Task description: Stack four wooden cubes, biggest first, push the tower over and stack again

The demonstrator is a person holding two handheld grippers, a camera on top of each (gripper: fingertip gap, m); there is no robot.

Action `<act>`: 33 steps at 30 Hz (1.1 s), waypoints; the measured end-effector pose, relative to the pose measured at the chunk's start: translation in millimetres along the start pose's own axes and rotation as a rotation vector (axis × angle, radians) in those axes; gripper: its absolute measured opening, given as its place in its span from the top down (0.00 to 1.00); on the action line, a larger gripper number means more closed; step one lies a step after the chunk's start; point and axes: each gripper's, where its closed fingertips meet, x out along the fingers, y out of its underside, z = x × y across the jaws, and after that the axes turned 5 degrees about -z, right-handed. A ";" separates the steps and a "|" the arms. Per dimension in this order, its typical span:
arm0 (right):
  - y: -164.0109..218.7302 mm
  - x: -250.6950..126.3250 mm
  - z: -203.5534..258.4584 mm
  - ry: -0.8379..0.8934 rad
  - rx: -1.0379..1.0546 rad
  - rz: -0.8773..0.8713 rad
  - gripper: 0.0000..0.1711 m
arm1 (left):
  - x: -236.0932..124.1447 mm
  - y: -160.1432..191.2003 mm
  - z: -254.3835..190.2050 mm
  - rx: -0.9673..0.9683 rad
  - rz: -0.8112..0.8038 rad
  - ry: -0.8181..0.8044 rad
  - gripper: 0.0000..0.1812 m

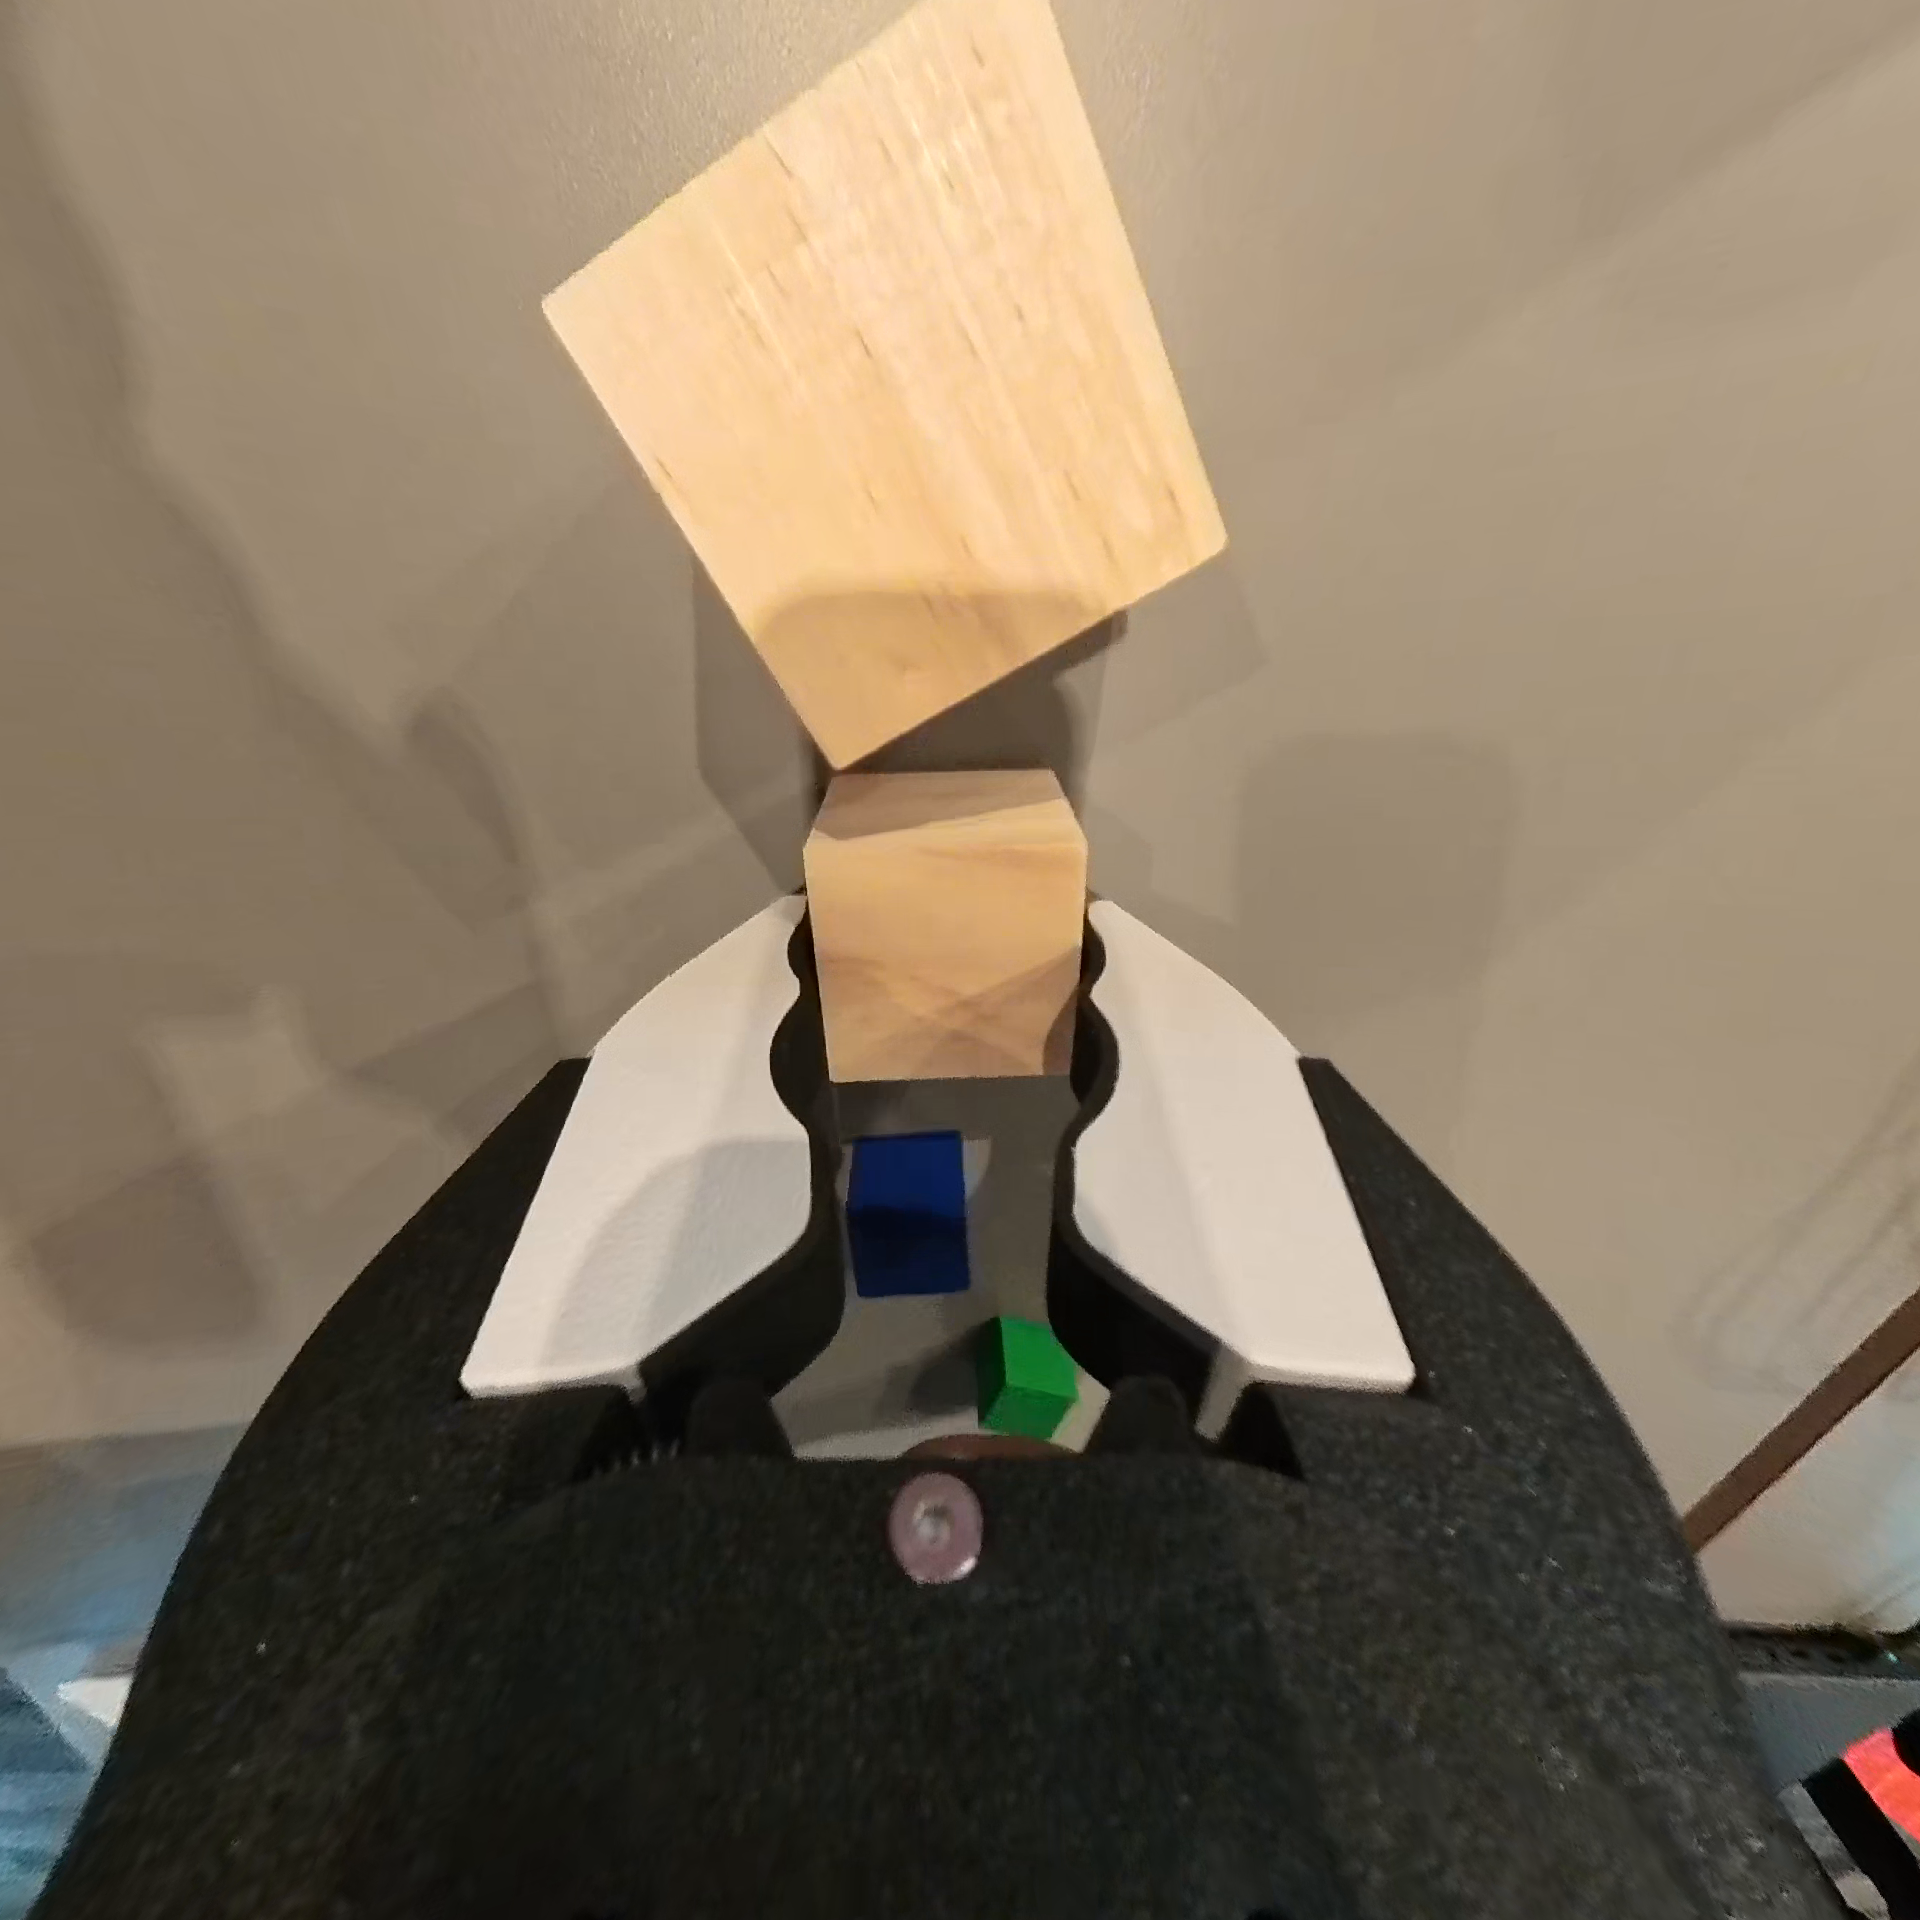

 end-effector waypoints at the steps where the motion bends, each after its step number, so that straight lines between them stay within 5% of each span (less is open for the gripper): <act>1: -0.1 -3.1 -1.2 0.004 0.000 0.001 0.74 | 0.1 -0.2 -0.2 0.000 0.000 0.001 0.40; 15: -34.7 -62.6 -14.2 0.043 -0.102 -0.005 0.74 | -1.3 -2.5 -4.4 0.010 -0.001 0.013 0.40; 33: -76.8 -50.2 4.7 -0.064 -0.434 0.038 0.74 | -3.4 -1.1 -3.3 0.020 0.000 0.020 0.40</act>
